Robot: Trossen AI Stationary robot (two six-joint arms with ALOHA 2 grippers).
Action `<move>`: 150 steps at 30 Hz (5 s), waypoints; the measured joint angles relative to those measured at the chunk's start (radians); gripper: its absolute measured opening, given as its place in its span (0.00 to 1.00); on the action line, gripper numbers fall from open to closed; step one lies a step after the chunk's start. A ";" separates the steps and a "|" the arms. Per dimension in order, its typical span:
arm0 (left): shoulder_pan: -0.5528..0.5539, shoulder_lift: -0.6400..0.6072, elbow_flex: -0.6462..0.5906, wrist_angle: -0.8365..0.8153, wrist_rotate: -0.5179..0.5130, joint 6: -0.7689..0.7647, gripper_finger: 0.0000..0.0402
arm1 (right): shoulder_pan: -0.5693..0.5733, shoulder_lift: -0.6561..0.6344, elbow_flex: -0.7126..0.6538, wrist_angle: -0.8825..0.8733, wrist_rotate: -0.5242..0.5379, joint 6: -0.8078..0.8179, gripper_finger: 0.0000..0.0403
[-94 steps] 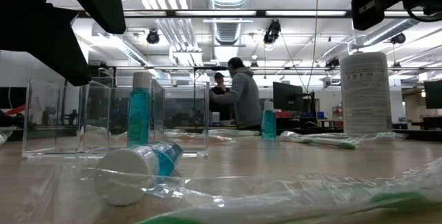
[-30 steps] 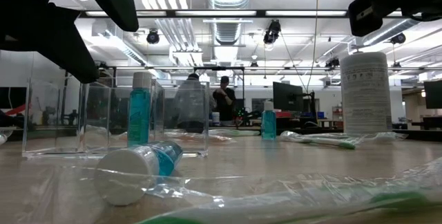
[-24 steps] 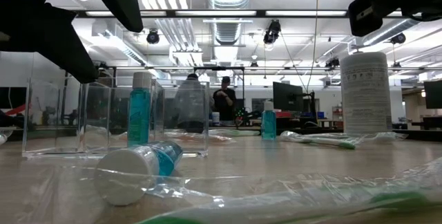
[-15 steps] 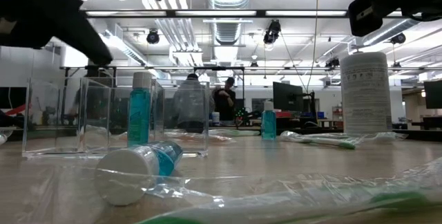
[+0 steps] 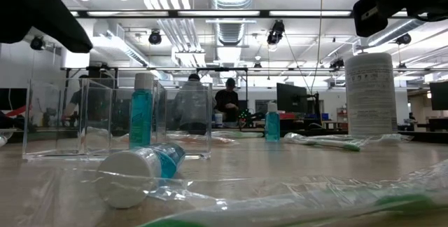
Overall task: Pick & Place toothbrushing station
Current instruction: Put the blue mouthwash into the transparent organizer
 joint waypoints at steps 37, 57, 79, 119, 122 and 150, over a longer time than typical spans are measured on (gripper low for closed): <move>-0.007 0.001 -0.044 0.083 0.035 0.071 0.62 | 0.000 0.000 0.000 0.000 0.000 0.000 0.17; 0.036 0.048 -0.050 0.089 0.088 0.027 0.62 | 0.000 0.000 0.000 0.000 0.000 0.000 0.17; 0.047 0.129 -0.050 0.138 0.157 -0.143 0.62 | 0.000 0.000 0.000 0.000 0.000 0.000 0.17; 0.107 0.159 -0.050 0.171 0.284 -0.203 0.62 | 0.000 0.000 0.000 0.000 0.000 0.000 0.17; 0.107 0.160 -0.050 0.177 0.282 -0.202 0.62 | 0.000 0.000 0.000 0.000 0.000 0.000 0.17; 0.114 0.161 -0.050 0.209 0.264 -0.196 0.39 | 0.000 0.000 0.000 0.000 0.000 0.000 0.17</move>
